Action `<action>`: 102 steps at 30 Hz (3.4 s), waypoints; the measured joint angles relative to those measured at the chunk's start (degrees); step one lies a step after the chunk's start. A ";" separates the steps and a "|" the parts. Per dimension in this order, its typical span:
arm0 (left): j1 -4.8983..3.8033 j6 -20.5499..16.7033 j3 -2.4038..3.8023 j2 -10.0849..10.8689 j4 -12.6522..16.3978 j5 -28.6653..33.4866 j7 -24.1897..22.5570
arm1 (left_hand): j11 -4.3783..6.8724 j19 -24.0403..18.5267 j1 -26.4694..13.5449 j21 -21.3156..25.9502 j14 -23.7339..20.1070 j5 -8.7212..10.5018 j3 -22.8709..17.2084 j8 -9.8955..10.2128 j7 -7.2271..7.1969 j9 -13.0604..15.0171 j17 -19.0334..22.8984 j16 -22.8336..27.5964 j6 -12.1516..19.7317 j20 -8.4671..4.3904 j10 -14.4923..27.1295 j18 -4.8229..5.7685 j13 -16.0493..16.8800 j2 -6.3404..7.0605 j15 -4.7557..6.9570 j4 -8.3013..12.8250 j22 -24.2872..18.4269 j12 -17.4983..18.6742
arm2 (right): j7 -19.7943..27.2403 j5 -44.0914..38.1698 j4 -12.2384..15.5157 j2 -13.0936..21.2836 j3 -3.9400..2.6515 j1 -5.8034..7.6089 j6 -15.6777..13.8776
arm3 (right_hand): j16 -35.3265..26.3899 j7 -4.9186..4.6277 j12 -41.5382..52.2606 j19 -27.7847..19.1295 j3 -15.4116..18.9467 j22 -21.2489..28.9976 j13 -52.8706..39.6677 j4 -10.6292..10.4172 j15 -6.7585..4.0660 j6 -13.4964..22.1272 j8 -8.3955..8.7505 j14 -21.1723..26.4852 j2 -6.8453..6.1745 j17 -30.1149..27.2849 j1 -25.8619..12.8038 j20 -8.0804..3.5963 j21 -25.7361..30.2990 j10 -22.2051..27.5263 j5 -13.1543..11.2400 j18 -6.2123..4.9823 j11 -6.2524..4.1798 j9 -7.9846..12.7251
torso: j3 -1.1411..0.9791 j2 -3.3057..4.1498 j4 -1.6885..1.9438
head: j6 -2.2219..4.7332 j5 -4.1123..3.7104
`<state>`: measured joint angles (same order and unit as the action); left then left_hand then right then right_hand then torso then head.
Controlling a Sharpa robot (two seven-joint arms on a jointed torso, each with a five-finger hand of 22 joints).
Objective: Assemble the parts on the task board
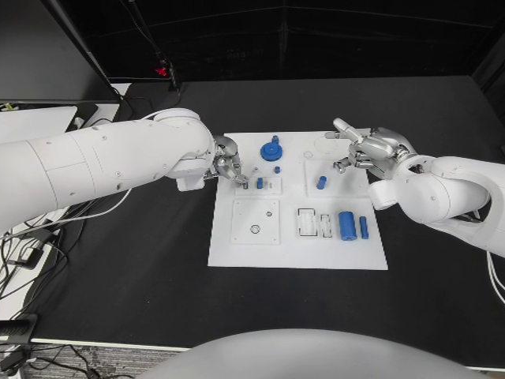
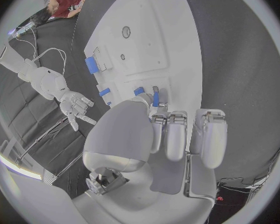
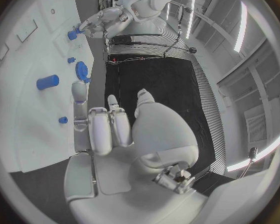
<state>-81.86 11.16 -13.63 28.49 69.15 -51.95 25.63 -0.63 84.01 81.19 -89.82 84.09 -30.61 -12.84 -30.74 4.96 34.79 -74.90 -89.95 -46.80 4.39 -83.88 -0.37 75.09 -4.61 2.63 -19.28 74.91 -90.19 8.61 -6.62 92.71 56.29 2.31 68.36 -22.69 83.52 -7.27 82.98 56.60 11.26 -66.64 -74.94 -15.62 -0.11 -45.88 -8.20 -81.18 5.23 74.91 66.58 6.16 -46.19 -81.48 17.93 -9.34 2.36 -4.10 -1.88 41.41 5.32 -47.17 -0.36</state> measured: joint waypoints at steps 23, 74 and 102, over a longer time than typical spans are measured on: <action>0.02 1.54 0.02 -0.06 -0.43 0.04 0.05 | -0.08 0.00 0.00 0.00 -0.08 -0.02 0.00 -0.03 0.00 -0.05 0.00 0.00 0.00 0.00 0.08 0.00 -0.04 0.00 -0.08 0.01 0.00 -0.08 | 0.00 0.00 0.01 0.23 0.00 -0.01 -0.01 | 0.00 0.00 0.00 -0.21 0.00 0.14 0.00 0.00 0.00 0.00 0.00 0.00 0.00 0.00 0.00 0.21 0.33 0.00 0.00 0.00 0.00 0.00 | -0.01 0.00 -0.02 | -0.18 0.04; 0.00 3.26 0.10 -0.59 -0.95 0.30 0.06 | -0.07 0.00 -0.33 0.00 -0.18 0.33 -0.34 0.44 0.00 0.06 0.00 0.00 0.00 0.00 0.07 0.00 -0.03 -0.32 -0.19 -0.29 0.00 -0.07 | -0.01 0.00 0.07 0.32 0.00 -0.01 -0.01 | 0.00 0.00 0.00 -0.21 0.16 0.13 0.00 0.16 0.00 0.00 -0.24 0.00 0.00 0.00 0.00 0.21 0.56 0.00 0.00 0.01 0.00 0.00 | 0.00 0.01 -0.03 | -0.57 -0.05; 0.03 3.97 0.16 -1.08 -1.48 0.40 0.28 | -0.07 0.00 -1.98 0.00 -0.12 0.14 -1.15 0.28 0.21 -0.12 0.00 0.00 -0.21 0.00 0.08 0.00 -0.13 -0.47 -0.25 -0.29 0.00 -0.13 | -0.01 0.00 0.03 0.30 0.00 -0.01 -0.01 | 0.00 0.00 0.00 -0.21 0.16 0.12 0.00 0.16 0.00 0.00 -0.23 0.00 0.00 0.03 0.00 0.21 0.55 0.00 0.00 0.00 0.00 0.00 | 0.00 0.01 -0.03 | -0.80 0.02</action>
<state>-81.83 15.13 -13.47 27.42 67.68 -51.54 25.91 -0.70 84.01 79.21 -89.82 83.97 -30.47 -13.99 -30.45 5.16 34.67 -74.90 -89.95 -47.01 4.39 -83.80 -0.38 74.96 -5.08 2.38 -19.57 74.91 -90.32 8.60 -6.62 92.74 56.59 2.31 68.35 -22.70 83.53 -7.27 82.98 56.39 11.42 -66.51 -74.94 -15.46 -0.11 -45.88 -8.44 -81.18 5.23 74.94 66.58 6.37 -45.63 -81.49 17.93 -9.33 2.36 -4.10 -1.88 41.41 5.29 -47.97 -0.35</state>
